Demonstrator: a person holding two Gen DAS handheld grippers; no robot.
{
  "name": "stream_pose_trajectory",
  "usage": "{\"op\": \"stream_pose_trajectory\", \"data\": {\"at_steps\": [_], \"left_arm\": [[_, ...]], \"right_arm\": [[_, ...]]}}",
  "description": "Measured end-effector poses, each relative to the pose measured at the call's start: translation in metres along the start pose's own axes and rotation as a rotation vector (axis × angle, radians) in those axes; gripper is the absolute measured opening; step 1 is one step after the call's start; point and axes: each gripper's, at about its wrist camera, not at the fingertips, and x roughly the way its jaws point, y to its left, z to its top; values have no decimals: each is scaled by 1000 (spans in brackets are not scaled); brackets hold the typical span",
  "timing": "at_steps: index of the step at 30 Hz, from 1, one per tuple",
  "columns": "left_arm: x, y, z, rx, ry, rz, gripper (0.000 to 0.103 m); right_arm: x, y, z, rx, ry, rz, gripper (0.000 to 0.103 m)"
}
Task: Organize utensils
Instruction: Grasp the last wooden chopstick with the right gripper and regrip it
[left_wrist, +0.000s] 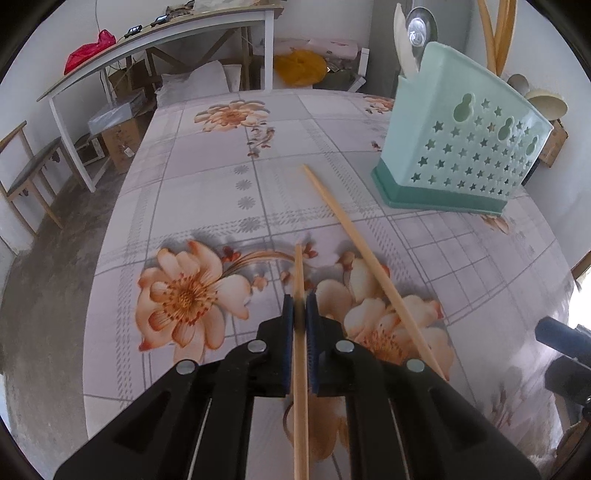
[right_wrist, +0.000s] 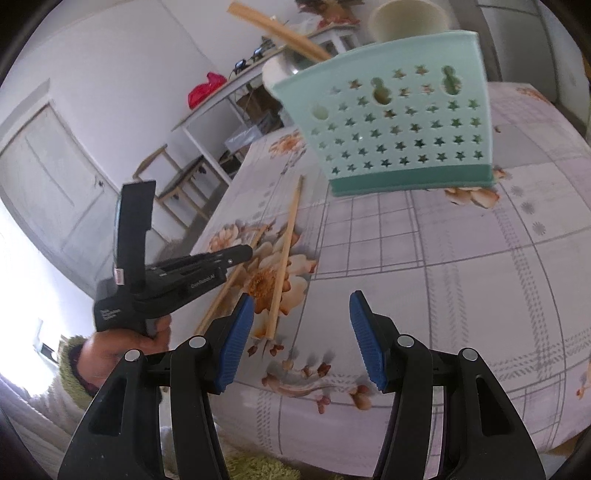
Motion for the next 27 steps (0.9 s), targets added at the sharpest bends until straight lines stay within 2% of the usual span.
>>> {"op": "stream_pose_trajectory", "data": {"at_steps": [8,17,23,25,27], "left_arm": [[-5,2,-6,1,-5,39,6],[-6,6,-8,5,-12,41,6],[-5,8,-7,7,-16,32,6],[-6,8,-8,9,-19,34,6],[-6,7,-8,12,-21,36,6]], "right_arm": [[30,24,7,-147,57,-79,47],[65,52,-2,-326,121,-202,41],[72,52,-6,-345,125,-274,22],[71,49,-5,-328,123,-287,7],[70,46,-4,-307,125,-292,5]]}}
